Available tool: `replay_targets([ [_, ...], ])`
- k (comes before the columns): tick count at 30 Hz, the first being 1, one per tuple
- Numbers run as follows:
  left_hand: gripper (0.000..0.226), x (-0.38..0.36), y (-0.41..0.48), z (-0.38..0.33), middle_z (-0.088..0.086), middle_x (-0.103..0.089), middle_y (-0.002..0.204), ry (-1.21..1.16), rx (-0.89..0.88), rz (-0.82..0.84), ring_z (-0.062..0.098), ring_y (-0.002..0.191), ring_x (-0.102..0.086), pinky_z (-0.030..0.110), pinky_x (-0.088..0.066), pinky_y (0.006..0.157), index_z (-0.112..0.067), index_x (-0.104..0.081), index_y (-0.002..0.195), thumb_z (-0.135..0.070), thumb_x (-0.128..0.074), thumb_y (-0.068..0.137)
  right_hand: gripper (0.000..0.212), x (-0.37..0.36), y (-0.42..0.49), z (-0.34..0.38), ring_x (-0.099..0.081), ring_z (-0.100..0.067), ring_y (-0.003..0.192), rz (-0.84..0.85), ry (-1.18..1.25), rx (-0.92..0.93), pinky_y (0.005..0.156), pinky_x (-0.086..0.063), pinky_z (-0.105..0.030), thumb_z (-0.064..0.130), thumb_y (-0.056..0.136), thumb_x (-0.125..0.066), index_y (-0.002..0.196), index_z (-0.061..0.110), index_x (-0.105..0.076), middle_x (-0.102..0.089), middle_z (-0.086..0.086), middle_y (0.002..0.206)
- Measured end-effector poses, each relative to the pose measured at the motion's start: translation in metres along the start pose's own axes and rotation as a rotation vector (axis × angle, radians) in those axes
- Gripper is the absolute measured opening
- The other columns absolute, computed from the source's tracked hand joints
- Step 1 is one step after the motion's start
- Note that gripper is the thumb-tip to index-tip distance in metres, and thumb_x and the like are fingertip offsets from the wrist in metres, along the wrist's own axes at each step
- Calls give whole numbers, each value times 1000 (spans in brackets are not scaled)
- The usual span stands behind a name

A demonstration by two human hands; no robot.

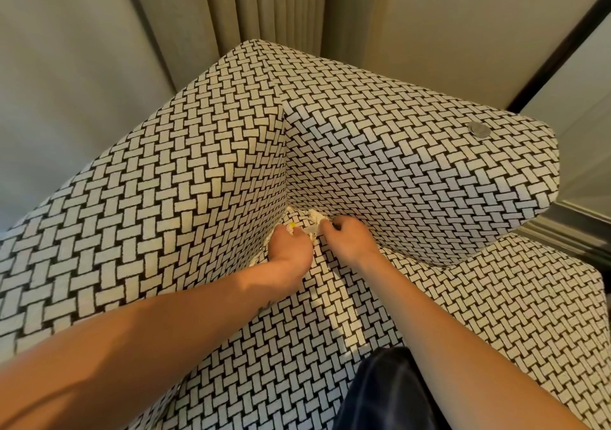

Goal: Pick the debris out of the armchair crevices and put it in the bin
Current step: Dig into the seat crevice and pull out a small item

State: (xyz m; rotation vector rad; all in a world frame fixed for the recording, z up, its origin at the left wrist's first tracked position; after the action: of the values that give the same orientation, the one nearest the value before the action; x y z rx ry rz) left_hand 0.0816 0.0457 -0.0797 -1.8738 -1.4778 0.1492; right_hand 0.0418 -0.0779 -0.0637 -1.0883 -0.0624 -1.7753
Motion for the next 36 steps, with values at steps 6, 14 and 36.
replay_targets([
  [6, 39, 2, -1, -1, 22, -60, 134, -8, -21, -18, 43, 125, -58, 55, -48, 105, -11, -43, 141, -31, -36, 108, 58, -15, 15, 8, -29, -37, 142, 114, -130, -105, 117, -25, -46, 62, 101, -39, 136, 20, -60, -46, -17, 146],
  [14, 34, 1, -1, 0, 19, -61, 130, -35, -23, 18, 42, 124, -58, 54, -49, 102, -13, -47, 135, -31, -38, 107, 34, -31, 27, 2, -36, -32, 131, -157, 43, -149, 108, -24, -45, 54, 97, -51, 118, 37, -72, -65, -11, 123],
  [36, 39, -15, -32, -19, 1, -54, 72, -381, 71, 565, 8, 50, -41, 18, -28, 35, -16, -60, 117, -48, -40, 106, 22, 23, -43, -17, -63, -16, 85, 31, 611, 139, 78, -46, -29, 22, 101, -51, 104, 10, -69, -71, -4, 96],
])
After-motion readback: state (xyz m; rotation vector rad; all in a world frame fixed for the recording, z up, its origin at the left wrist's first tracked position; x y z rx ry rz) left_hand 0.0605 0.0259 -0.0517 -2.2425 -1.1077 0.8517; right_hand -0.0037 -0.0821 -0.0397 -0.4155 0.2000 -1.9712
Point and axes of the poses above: each hand's wrist, its own y-axis towards the middle knuckle, its own x-axis out of the back of the hand, z = x × y, the point moved 4 cm from there along y, towards the middle knuckle
